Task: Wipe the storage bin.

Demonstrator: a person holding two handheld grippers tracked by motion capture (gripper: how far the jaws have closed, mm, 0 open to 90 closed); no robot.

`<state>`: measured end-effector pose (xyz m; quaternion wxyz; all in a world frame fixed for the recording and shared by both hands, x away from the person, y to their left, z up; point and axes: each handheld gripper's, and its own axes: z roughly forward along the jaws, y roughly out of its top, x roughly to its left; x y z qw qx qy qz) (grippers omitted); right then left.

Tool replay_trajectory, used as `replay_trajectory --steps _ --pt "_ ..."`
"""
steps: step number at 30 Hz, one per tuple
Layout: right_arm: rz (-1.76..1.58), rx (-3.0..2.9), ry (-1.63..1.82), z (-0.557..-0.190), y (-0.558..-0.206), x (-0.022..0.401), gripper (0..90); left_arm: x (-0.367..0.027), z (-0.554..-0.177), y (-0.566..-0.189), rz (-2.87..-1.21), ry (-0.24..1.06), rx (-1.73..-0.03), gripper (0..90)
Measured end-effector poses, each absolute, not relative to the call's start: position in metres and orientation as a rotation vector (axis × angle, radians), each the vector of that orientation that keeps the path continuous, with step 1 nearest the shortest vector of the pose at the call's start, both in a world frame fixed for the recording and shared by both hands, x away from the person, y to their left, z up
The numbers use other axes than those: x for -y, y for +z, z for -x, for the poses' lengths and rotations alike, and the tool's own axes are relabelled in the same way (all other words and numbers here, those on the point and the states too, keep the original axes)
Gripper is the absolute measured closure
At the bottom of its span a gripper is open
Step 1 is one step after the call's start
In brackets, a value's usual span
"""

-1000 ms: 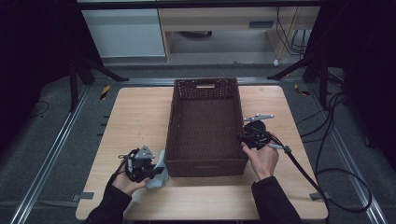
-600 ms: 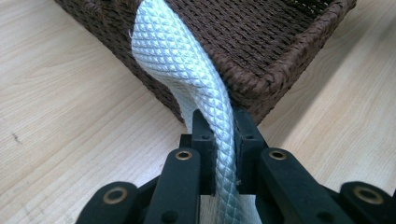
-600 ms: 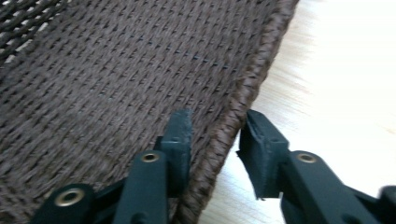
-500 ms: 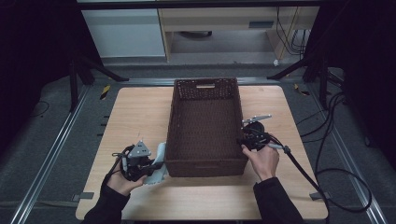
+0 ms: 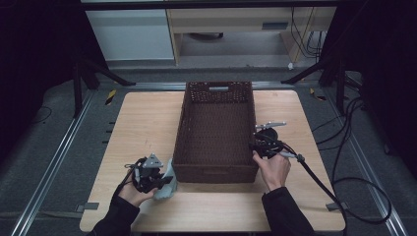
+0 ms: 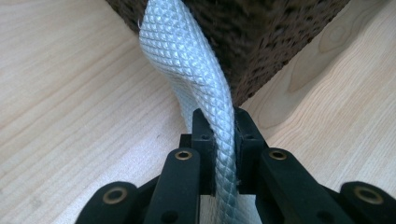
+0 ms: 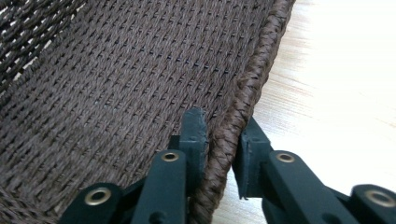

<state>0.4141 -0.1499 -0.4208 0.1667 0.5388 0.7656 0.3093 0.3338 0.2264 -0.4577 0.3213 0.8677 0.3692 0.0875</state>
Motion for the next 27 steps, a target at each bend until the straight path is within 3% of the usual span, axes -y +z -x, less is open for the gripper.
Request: replay_trajectory --steps 5,11,27 --pt "-1.474 -2.160 0.914 -0.412 -0.416 0.154 62.4 -0.228 -0.329 -0.435 -2.230 0.271 -0.934 81.3" --pt "-1.444 -2.146 0.962 -0.409 -0.407 0.159 56.3 -0.228 -0.320 -0.411 -2.186 0.321 -0.901 81.2" --pt "-1.393 -2.179 0.972 -0.403 -0.406 0.162 51.3 -0.217 -0.336 -0.465 -2.289 0.222 -0.981 81.2"
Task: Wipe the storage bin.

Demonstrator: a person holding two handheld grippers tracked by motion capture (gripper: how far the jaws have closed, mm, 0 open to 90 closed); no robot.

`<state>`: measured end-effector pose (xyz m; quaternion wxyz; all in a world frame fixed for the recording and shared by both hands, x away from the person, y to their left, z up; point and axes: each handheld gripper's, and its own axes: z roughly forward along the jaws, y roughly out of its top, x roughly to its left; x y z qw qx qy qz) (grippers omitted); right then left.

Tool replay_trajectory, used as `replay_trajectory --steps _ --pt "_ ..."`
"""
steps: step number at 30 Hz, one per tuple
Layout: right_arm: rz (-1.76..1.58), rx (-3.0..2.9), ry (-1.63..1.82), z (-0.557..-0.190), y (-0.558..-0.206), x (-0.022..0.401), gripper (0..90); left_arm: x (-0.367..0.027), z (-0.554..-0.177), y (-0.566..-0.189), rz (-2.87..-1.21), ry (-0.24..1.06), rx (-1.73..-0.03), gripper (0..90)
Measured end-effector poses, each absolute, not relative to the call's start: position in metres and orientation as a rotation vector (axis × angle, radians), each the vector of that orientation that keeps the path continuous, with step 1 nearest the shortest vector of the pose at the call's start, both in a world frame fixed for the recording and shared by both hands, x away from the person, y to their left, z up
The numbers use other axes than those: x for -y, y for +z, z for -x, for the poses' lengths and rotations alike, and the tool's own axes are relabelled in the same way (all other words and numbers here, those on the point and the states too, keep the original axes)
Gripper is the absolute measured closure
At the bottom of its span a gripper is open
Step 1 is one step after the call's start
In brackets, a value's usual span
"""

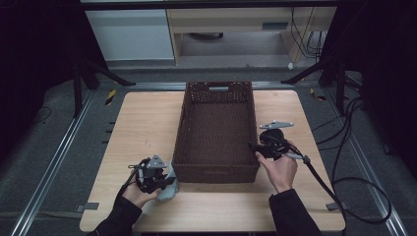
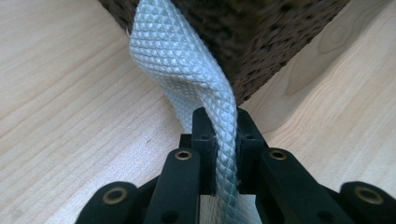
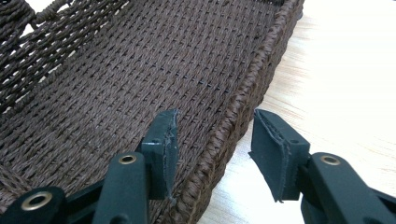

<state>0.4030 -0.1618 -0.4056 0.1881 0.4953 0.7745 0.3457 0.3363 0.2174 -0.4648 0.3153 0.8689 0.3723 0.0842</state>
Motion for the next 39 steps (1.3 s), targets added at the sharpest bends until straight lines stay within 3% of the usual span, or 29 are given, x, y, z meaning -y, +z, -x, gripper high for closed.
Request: replay_trajectory --steps 10,22,28,39 --pt "-1.376 -2.174 0.981 -0.401 -0.402 0.165 50.4 -0.231 -0.340 -0.462 -2.265 0.260 -1.027 81.2" --pt "-1.373 -2.184 0.983 -0.401 -0.404 0.164 50.0 -0.293 -0.357 -0.446 -2.176 0.472 -1.277 81.1" --pt "-1.372 -2.192 0.974 -0.402 -0.406 0.164 49.9 -0.320 -0.364 -0.453 -2.136 0.489 -1.406 80.8" --pt "-1.370 -2.193 0.975 -0.402 -0.405 0.164 49.8 -0.335 -0.371 -0.471 -2.137 0.479 -1.503 75.2"
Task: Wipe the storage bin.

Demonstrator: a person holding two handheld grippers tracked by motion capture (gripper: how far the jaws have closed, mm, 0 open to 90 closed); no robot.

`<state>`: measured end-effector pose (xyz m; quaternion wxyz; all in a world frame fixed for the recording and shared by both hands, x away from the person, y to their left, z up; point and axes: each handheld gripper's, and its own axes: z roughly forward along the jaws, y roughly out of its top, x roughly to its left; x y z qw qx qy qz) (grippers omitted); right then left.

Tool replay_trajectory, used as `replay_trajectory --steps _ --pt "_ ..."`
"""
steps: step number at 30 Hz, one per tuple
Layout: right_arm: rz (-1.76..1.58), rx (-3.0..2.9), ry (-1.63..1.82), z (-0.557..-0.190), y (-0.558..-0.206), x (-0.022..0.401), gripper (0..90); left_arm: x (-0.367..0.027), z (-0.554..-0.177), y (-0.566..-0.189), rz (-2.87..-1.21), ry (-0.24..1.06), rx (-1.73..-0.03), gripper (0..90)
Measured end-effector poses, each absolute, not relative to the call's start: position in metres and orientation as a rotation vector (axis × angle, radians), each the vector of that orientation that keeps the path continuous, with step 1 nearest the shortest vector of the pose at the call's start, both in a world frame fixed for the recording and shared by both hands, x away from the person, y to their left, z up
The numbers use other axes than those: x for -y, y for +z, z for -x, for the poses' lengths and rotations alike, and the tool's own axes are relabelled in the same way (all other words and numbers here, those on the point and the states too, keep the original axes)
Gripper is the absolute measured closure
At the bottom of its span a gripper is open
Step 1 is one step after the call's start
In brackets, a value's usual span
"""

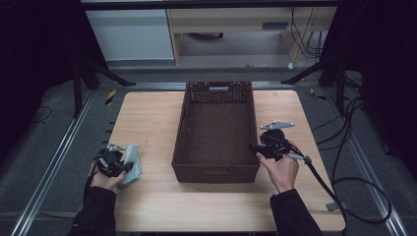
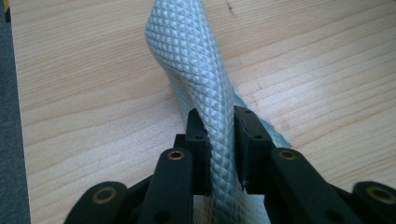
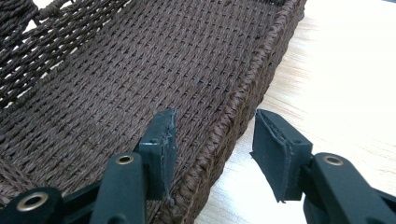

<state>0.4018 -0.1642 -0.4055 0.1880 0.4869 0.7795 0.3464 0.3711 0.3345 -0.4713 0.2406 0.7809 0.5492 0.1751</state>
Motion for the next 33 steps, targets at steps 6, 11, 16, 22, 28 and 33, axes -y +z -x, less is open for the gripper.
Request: replay_trajectory --steps 6,11,16,22,28,33 --pt "-1.371 -2.199 0.967 -0.402 -0.406 0.163 49.7 -0.336 -0.373 -0.475 -2.126 0.460 -1.512 64.3" --pt "-1.372 -2.200 0.964 -0.403 -0.407 0.164 49.6 -0.337 -0.373 -0.474 -2.103 0.475 -1.518 55.6" --pt "-1.371 -2.197 0.968 -0.403 -0.406 0.164 49.3 -0.338 -0.373 -0.467 -2.075 0.487 -1.514 53.7" --pt "-1.372 -2.197 0.975 -0.403 -0.406 0.164 49.3 -0.336 -0.372 -0.456 -2.050 0.506 -1.495 52.2" --pt "-1.375 -2.191 0.980 -0.403 -0.405 0.166 49.1 -0.332 -0.373 -0.445 -2.049 0.528 -1.470 51.9" --pt "-1.378 -2.196 0.975 -0.404 -0.405 0.165 49.1 -0.330 -0.376 -0.440 -2.056 0.536 -1.461 51.9"
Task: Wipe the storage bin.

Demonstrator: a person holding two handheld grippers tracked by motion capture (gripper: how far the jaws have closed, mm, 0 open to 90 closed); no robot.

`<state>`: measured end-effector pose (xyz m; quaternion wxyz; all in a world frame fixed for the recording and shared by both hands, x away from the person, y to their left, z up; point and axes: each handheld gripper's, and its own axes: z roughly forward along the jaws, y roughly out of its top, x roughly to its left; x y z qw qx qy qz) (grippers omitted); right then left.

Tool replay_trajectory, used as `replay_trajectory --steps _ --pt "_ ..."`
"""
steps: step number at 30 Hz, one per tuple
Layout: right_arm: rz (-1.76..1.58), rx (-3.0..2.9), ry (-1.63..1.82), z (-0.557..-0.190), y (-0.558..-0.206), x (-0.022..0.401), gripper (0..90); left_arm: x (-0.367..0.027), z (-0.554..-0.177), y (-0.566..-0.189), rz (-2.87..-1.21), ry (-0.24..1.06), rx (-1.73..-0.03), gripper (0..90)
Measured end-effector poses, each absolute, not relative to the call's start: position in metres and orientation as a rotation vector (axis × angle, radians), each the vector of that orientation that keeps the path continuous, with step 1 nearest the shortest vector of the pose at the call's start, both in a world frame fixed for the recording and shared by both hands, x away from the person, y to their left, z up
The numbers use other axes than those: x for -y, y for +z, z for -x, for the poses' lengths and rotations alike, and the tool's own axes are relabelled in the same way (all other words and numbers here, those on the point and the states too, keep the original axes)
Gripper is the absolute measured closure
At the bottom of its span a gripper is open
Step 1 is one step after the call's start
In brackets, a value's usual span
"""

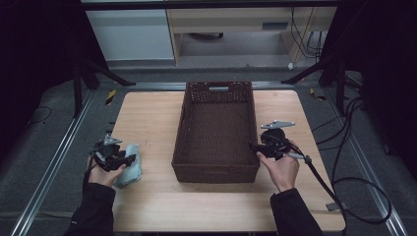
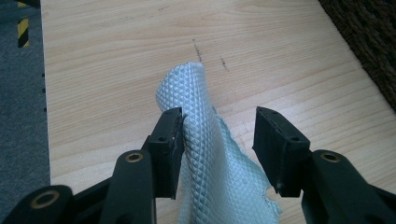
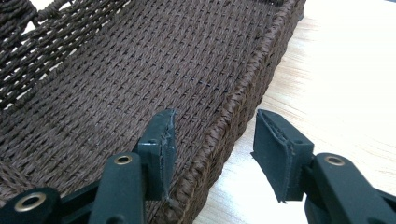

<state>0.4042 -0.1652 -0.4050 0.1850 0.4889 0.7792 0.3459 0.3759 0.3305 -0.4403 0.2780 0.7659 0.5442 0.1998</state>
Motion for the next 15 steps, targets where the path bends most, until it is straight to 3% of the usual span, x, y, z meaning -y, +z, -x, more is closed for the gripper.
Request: replay_trajectory --steps 15 --pt "-1.378 -2.198 0.972 -0.409 -0.405 0.166 49.2 -0.320 -0.383 -0.415 -2.032 0.563 -1.409 51.5"
